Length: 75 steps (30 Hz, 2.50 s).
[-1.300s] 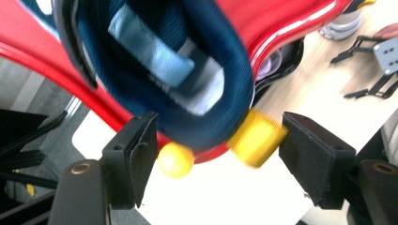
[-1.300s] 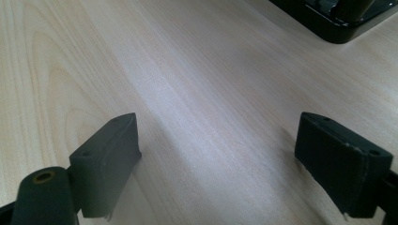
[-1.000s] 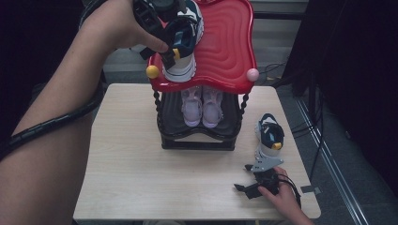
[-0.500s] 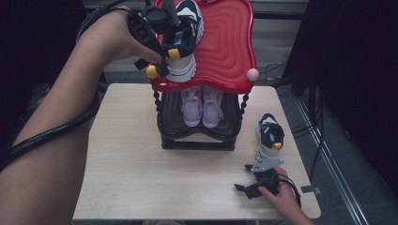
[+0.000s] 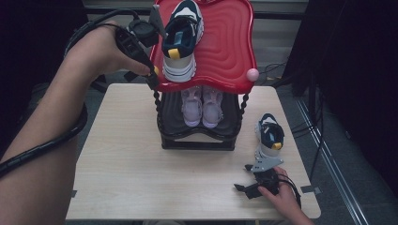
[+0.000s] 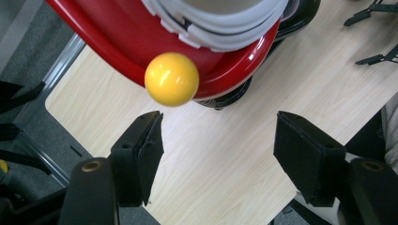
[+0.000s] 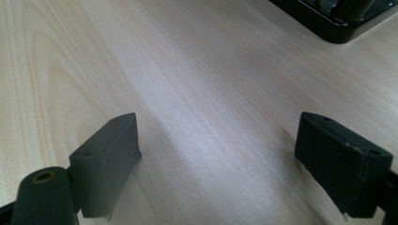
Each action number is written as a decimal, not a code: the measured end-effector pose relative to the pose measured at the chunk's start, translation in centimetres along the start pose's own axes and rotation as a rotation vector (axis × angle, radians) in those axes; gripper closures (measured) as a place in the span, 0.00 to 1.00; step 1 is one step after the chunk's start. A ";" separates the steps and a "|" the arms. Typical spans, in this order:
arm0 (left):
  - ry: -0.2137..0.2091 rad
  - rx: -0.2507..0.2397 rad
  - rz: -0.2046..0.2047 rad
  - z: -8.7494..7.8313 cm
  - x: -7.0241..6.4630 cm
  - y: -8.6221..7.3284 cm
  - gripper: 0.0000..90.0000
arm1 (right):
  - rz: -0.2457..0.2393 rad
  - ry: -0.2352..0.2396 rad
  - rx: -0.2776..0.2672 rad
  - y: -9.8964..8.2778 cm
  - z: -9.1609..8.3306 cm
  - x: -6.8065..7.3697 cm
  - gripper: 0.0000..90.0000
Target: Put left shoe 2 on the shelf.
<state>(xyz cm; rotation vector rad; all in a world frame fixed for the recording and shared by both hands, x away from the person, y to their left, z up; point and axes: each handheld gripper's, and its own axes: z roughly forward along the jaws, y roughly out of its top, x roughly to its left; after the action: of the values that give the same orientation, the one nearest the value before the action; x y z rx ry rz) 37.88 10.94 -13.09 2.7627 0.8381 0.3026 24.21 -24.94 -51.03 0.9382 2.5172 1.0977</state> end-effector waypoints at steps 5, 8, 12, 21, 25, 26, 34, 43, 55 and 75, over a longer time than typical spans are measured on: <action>-0.003 0.002 -0.003 0.6 -0.1 -0.9 0.36 | 0.000 0.000 0.000 0.0 0.0 0.0 0.15; -0.008 -0.002 -0.004 1.1 -0.1 -1.5 0.36 | 0.000 0.000 0.000 0.0 0.0 0.0 0.15; -0.015 -0.007 -0.010 1.9 0.1 -2.4 0.36 | 0.000 0.000 0.000 0.0 0.0 0.0 0.15; -0.024 -0.037 -0.025 3.5 0.4 -4.0 0.35 | -0.001 0.000 0.002 0.0 0.0 0.0 0.15; -0.025 -0.063 -0.033 4.3 0.5 -4.7 0.34 | -0.001 0.000 0.002 0.0 0.0 0.0 0.15; -0.028 -0.065 -0.040 4.5 0.5 -4.9 0.34 | 0.000 0.000 0.002 0.0 0.0 0.0 0.15; -0.015 -0.113 -0.053 6.0 0.6 -6.2 0.33 | -0.002 0.000 0.002 0.0 0.0 0.0 0.15; -0.040 -0.147 -0.067 8.0 0.5 -7.8 0.32 | -0.002 -0.001 -0.002 0.0 0.0 0.0 0.15; -0.068 -0.175 -0.096 11.1 0.1 -9.2 0.32 | -0.002 -0.001 -0.002 0.0 0.0 0.0 0.15; -0.114 -0.236 -0.110 16.5 -0.9 -11.1 0.31 | -0.004 -0.006 -0.007 0.0 0.0 0.0 0.15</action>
<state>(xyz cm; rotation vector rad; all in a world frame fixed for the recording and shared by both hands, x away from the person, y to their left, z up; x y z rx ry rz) 35.79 16.67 -32.09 2.4806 0.8620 0.2072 24.24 -24.94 -51.04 0.9332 2.5076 1.1007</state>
